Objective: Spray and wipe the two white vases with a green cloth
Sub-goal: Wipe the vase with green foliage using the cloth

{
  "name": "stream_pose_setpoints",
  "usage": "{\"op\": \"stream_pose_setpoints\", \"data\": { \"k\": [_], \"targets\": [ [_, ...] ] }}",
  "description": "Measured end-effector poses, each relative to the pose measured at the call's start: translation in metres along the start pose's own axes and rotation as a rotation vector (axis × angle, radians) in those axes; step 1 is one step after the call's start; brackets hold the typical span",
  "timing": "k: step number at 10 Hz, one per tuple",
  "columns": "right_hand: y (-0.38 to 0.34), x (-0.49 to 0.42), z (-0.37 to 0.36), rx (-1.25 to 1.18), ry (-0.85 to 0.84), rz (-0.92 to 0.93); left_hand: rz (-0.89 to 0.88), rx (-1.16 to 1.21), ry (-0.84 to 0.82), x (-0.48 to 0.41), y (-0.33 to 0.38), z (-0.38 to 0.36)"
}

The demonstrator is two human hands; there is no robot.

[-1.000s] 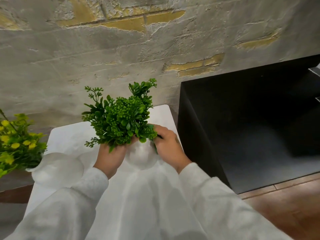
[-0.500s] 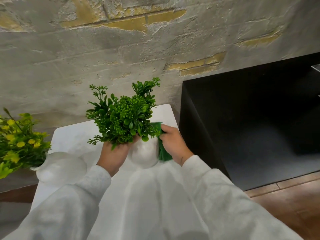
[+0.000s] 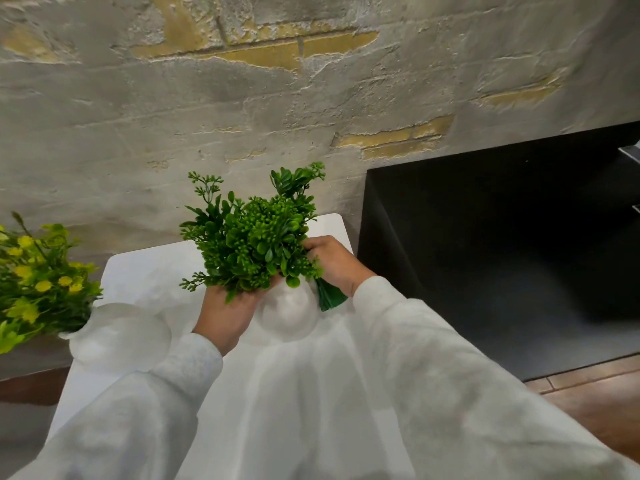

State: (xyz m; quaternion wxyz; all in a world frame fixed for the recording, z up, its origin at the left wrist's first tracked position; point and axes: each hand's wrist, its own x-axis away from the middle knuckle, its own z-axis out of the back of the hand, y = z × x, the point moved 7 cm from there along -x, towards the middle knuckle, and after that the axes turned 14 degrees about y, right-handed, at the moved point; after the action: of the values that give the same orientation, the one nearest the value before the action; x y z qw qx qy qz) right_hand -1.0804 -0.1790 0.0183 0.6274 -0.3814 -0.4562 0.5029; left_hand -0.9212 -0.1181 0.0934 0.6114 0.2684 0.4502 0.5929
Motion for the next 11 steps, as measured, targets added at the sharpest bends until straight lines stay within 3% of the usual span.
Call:
{"op": "stream_pose_setpoints", "data": {
  "k": [1,3,4,5,6,8,9,10,11],
  "targets": [
    [0.03,0.001,-0.003,-0.06,0.03,-0.129,-0.033,-0.051,0.031,0.0,-0.013,0.005],
    [0.069,0.029,0.006,-0.145,0.085,-0.292,0.17,-0.02,0.027,0.001,-0.033,0.004],
    [0.073,0.035,0.004,-0.156,0.11,-0.291,0.107,-0.064,-0.022,0.005,-0.019,0.003],
    [0.063,0.035,0.003,-0.142,0.133,-0.26,-0.173,-0.319,-0.116,0.007,-0.054,-0.001],
    [0.044,0.031,0.009,-0.168,0.168,-0.226,-0.103,-0.484,-0.238,0.006,-0.076,-0.004],
    [0.022,0.027,0.011,-0.218,0.194,-0.12,-0.298,-0.293,-0.241,0.009,-0.029,-0.007],
    [0.046,0.036,0.006,-0.269,0.206,-0.221,0.135,0.257,-0.112,0.003,-0.025,-0.004],
    [0.072,0.051,-0.002,-0.21,0.183,-0.313,0.27,0.394,-0.025,-0.001,-0.024,-0.005],
    [0.082,0.059,-0.009,-0.16,0.156,-0.362,0.267,0.339,-0.023,-0.002,-0.016,-0.002]
  ]
}}
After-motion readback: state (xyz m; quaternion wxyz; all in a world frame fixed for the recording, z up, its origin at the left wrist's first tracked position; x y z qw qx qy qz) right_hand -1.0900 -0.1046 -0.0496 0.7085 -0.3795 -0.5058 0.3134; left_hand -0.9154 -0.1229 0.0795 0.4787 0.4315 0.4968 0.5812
